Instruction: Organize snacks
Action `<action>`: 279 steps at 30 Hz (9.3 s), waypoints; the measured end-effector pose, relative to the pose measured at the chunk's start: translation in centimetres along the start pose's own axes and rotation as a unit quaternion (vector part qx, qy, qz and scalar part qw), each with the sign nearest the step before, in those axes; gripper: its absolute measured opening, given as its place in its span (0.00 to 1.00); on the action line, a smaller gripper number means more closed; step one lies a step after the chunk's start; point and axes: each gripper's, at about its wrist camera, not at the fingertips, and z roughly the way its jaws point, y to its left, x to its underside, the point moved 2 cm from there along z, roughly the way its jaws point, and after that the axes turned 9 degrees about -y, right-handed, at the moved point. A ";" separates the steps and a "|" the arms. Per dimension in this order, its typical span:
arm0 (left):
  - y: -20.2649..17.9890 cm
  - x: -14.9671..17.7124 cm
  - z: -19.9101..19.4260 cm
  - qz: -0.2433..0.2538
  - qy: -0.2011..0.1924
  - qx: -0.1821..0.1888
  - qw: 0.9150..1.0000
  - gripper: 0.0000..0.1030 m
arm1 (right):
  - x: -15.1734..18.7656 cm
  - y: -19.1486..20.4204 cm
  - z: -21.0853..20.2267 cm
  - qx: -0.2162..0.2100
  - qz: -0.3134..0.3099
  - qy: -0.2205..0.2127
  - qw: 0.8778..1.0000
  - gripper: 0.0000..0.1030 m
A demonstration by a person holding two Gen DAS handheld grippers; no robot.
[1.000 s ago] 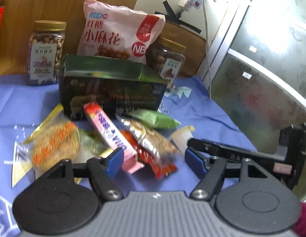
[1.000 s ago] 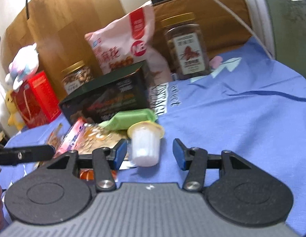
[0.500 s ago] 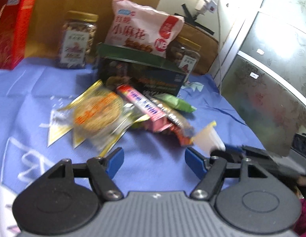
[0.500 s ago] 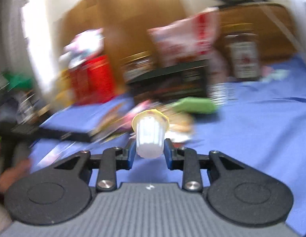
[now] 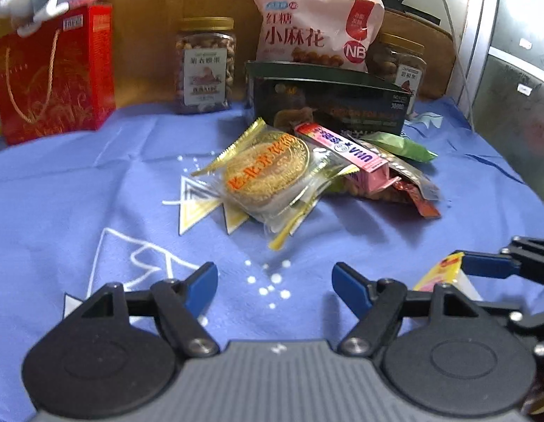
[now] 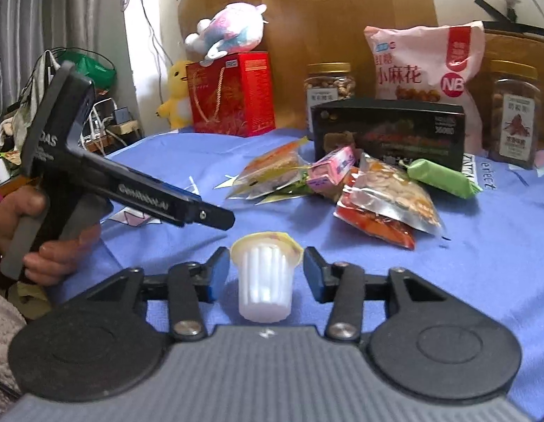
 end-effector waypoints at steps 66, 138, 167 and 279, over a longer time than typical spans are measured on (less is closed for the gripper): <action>-3.5 -17.2 14.6 -0.009 -0.087 0.117 0.989 0.53 | -11.8 -9.9 15.1 0.173 -0.119 -0.037 0.977 0.42; 8.4 1.8 -4.7 -0.155 0.000 0.082 0.984 0.47 | -1.0 8.9 8.7 -0.059 -0.110 0.062 0.990 0.52; 2.4 -13.8 3.3 -0.076 -0.098 0.121 0.985 0.44 | -9.6 -1.0 9.9 0.050 -0.075 -0.051 0.995 0.43; 3.5 -1.6 -2.1 -0.069 -0.008 0.109 0.992 0.50 | -0.4 2.9 4.0 0.062 -0.015 0.038 0.997 0.29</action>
